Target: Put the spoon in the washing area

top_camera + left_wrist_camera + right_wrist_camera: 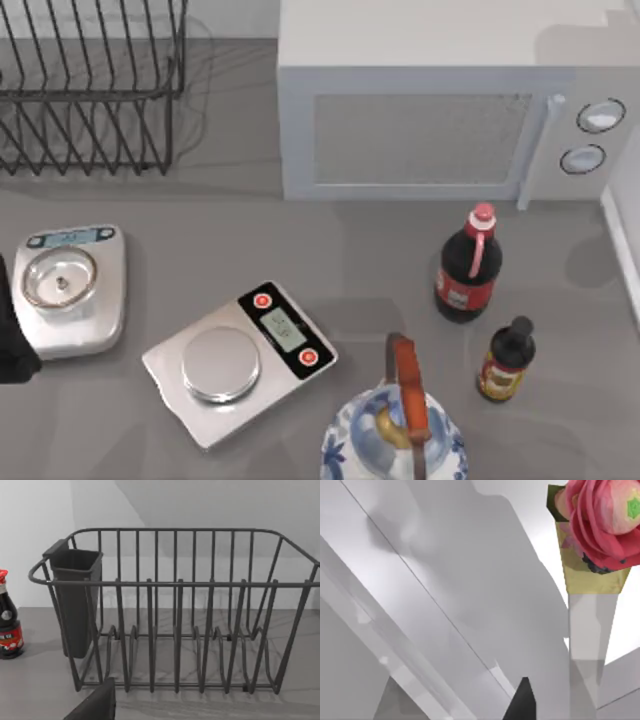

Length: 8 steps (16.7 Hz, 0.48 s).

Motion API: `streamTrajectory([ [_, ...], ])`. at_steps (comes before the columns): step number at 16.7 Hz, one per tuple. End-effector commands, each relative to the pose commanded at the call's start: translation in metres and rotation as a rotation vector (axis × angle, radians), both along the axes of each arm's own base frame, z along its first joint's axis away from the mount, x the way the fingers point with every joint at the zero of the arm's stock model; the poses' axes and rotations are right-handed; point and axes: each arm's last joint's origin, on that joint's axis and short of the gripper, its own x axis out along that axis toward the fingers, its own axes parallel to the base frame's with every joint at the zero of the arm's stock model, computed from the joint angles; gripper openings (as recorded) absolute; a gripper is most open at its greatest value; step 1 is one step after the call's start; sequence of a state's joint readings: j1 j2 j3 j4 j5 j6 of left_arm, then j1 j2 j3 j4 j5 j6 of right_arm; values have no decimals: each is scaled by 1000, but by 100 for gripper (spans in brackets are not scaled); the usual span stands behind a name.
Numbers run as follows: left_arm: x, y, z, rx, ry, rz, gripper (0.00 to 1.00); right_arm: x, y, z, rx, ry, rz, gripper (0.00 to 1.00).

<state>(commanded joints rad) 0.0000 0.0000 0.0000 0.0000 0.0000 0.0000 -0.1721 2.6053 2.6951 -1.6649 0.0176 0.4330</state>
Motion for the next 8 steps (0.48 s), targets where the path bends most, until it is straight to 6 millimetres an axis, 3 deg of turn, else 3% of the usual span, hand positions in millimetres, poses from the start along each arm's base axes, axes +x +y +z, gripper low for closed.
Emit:
streamTrajectory([
  [4,0,0,0,0,0,0,100,13,3,-14,-4,-27,6,0],
  [8,0,0,0,0,0,0,100,14,4,-16,-5,-33,7,0],
])
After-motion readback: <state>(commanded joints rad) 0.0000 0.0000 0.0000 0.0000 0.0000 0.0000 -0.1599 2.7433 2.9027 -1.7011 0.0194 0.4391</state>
